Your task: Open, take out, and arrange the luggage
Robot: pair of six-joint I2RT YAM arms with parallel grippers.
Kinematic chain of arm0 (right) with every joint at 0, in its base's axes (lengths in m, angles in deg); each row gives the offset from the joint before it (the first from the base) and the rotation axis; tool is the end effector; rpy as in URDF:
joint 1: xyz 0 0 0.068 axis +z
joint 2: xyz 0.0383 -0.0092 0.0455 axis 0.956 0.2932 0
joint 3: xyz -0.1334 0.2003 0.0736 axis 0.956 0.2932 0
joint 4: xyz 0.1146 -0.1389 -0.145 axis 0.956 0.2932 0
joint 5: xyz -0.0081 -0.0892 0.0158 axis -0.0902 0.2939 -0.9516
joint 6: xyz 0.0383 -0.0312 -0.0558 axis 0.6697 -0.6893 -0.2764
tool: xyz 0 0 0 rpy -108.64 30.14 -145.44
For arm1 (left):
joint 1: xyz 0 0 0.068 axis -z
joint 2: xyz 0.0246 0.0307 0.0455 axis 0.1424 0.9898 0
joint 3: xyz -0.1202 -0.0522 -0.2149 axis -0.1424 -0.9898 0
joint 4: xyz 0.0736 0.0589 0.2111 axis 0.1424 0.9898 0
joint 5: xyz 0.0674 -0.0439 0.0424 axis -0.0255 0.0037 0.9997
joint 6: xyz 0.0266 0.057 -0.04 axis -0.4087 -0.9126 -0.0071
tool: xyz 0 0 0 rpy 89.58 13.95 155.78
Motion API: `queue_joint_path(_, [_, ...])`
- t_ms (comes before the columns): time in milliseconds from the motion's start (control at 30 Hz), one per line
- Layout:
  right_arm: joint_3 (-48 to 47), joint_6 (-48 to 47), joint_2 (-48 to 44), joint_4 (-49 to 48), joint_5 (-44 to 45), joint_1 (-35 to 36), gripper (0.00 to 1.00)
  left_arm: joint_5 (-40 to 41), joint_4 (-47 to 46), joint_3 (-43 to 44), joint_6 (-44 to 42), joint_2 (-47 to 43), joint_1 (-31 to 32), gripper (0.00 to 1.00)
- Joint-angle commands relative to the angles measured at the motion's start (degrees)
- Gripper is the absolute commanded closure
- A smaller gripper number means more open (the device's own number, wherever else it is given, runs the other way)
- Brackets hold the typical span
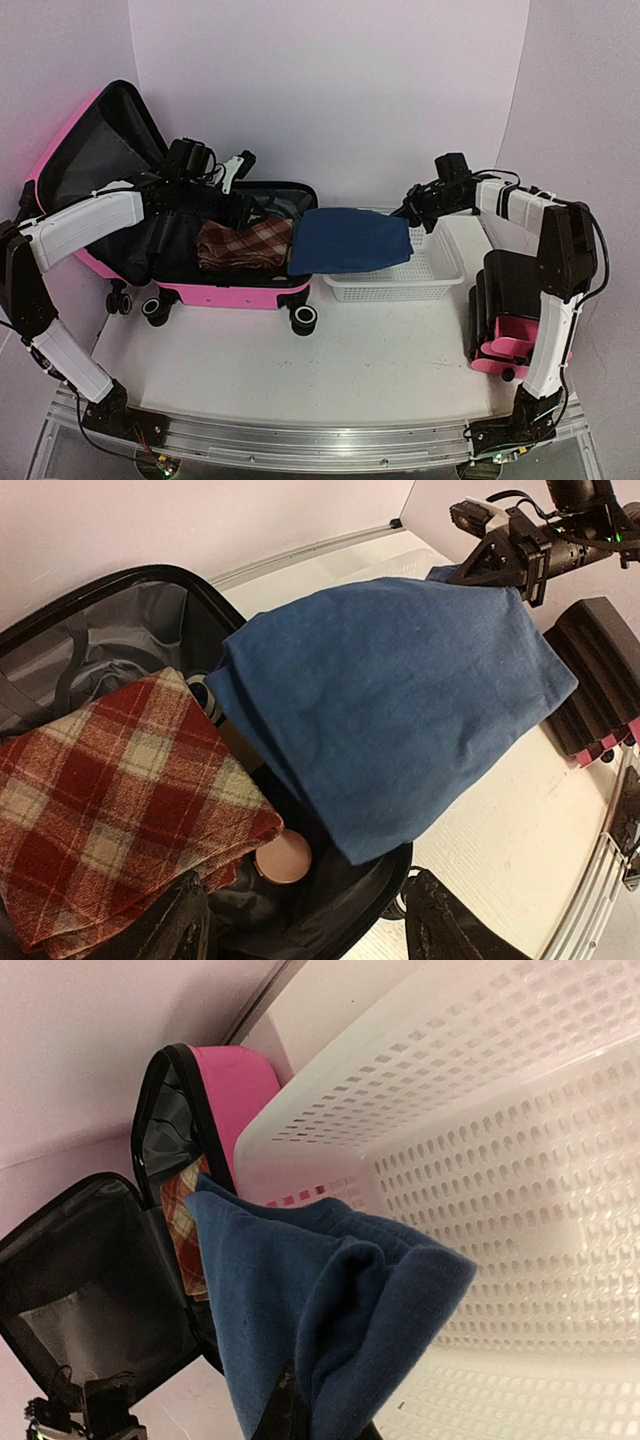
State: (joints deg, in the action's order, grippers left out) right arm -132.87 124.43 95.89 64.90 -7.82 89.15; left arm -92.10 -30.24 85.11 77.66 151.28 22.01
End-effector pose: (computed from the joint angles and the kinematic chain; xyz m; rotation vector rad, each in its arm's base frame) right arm 0.3983 0.1521 0.2293 0.6211 2.5279 1.2581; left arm 0.2875 -0.1897 0.3064 0.7481 2.0800 -0.6415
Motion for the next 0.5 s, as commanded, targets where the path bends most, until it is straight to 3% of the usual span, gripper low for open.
queue_joint_path(0, [-2.55,-13.41,1.49,2.44,-7.05,-2.91,1.0,-1.21,-1.02,2.49,1.22,-0.56,-0.31,0.32])
queue_joint_path(200, [-8.14,-24.88,8.08,10.84,-10.19,-5.81,1.0,-0.94,-0.51,2.65,1.11,-1.42,-0.31,0.32])
queue_joint_path(467, [-13.55,-38.44,12.56,20.68,-4.94,-7.0,1.0,-1.56,-0.32,2.81,1.38,-1.59,-0.31,0.32])
